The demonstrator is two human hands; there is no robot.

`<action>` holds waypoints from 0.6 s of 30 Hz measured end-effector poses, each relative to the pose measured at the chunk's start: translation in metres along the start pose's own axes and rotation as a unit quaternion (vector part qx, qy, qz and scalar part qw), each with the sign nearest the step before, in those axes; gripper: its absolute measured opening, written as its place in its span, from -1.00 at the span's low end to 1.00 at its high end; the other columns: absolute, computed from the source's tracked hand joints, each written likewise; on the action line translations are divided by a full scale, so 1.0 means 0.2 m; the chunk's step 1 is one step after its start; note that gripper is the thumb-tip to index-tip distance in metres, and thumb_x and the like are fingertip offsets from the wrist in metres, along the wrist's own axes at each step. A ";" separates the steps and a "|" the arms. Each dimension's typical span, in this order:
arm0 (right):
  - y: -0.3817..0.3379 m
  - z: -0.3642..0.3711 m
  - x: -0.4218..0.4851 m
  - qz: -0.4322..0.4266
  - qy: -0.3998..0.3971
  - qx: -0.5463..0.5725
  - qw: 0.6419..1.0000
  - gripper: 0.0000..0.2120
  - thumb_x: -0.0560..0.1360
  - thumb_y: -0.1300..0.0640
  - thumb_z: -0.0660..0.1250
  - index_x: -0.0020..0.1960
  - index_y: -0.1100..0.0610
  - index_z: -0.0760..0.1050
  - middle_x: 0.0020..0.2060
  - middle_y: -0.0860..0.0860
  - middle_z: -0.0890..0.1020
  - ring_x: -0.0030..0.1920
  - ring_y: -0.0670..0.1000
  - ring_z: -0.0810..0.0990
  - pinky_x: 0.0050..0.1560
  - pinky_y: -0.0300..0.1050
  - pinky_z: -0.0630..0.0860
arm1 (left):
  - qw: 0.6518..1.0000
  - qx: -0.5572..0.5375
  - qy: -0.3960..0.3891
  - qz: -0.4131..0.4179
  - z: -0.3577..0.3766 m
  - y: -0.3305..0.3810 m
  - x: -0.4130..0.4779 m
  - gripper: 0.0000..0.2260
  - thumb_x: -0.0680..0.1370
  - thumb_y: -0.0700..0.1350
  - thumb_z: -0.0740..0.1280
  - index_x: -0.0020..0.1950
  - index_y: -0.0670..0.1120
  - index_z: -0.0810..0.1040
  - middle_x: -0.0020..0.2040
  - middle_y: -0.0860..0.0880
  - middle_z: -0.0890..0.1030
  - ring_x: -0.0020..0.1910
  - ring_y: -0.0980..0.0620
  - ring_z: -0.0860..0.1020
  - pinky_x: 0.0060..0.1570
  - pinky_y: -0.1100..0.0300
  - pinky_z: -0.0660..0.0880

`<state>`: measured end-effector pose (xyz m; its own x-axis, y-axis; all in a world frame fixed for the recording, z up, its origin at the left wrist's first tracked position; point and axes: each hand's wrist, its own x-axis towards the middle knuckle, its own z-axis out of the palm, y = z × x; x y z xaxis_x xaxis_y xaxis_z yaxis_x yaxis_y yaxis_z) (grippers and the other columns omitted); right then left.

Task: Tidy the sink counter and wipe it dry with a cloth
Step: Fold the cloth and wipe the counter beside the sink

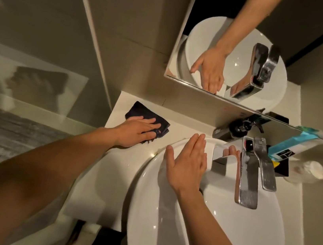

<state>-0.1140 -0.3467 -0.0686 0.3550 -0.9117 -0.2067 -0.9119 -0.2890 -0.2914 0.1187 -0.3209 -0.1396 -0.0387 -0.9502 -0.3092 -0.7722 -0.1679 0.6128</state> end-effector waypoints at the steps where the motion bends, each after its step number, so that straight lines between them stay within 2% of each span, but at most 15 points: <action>1: 0.00 0.00 0.00 -0.002 -0.002 -0.002 1.000 -0.16 0.61 -0.34 -0.08 0.65 0.14 -0.27 0.64 0.06 -0.26 0.64 0.02 -0.27 0.59 0.02 -0.25 | 1.000 -0.006 -0.002 -0.011 0.02 -0.01 -0.03 -0.33 0.55 0.39 -0.09 0.57 0.12 0.28 0.60 0.09 0.26 0.61 0.20 0.06 0.55 0.18 -0.09; 3: 0.01 0.00 0.00 -0.003 -0.006 -0.005 1.000 -0.16 0.61 -0.34 -0.08 0.65 0.15 -0.27 0.64 0.07 -0.25 0.64 0.02 -0.26 0.60 0.03 -0.25 | 1.000 -0.012 -0.005 -0.026 0.05 -0.01 -0.10 -0.34 0.55 0.41 -0.10 0.57 0.16 0.26 0.61 0.08 0.24 0.62 0.13 0.06 0.57 0.12 -0.09; 6: 0.01 0.00 -0.01 -0.005 -0.001 0.003 1.000 -0.16 0.61 -0.34 -0.06 0.65 0.17 -0.25 0.65 0.08 -0.23 0.64 0.03 -0.24 0.61 0.05 -0.21 | 0.999 -0.023 0.001 -0.032 0.10 0.01 -0.21 -0.52 0.68 0.22 0.03 0.57 0.10 0.28 0.61 0.05 0.23 0.62 0.15 0.05 0.52 0.21 -0.12; 9: 0.01 0.01 -0.01 -0.010 0.002 0.005 1.000 -0.15 0.61 -0.35 -0.07 0.65 0.18 -0.23 0.65 0.09 -0.21 0.64 0.04 -0.22 0.61 0.07 -0.20 | 0.998 -0.039 0.019 -0.038 0.15 0.04 -0.34 -0.56 0.70 0.13 0.07 0.57 0.07 0.30 0.61 0.02 0.26 0.61 0.17 0.07 0.49 0.25 -0.12; 11: 0.02 0.01 0.00 -0.010 0.005 0.008 1.000 -0.14 0.60 -0.35 -0.07 0.65 0.19 -0.22 0.65 0.10 -0.20 0.65 0.05 -0.20 0.61 0.07 -0.19 | 0.997 -0.056 0.027 -0.053 0.20 0.06 -0.44 -0.54 0.68 0.18 0.07 0.56 0.08 0.32 0.60 0.03 0.27 0.61 0.18 0.07 0.51 0.23 -0.11; 14: 0.02 0.02 0.00 -0.017 0.001 0.011 1.000 -0.14 0.60 -0.35 -0.06 0.65 0.19 -0.21 0.65 0.11 -0.20 0.65 0.06 -0.20 0.61 0.08 -0.19 | 0.994 -0.072 0.036 -0.076 0.28 0.10 -0.58 -0.40 0.59 0.35 -0.03 0.56 0.14 0.32 0.60 0.07 0.26 0.61 0.19 0.08 0.57 0.14 -0.08; 18: 0.03 0.02 0.00 -0.021 0.005 0.019 1.000 -0.14 0.60 -0.35 -0.04 0.65 0.20 -0.20 0.65 0.10 -0.20 0.65 0.05 -0.19 0.62 0.08 -0.18 | 0.989 -0.086 0.059 -0.100 0.39 0.15 -0.75 -0.36 0.56 0.39 -0.08 0.55 0.16 0.32 0.59 0.12 0.28 0.60 0.23 0.07 0.59 0.04 -0.04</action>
<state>-0.1186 -0.3476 -0.0737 0.3897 -0.9025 -0.1837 -0.8878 -0.3150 -0.3356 0.0520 -0.1627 -0.1310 0.1859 -0.9154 -0.3569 -0.6365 -0.3889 0.6660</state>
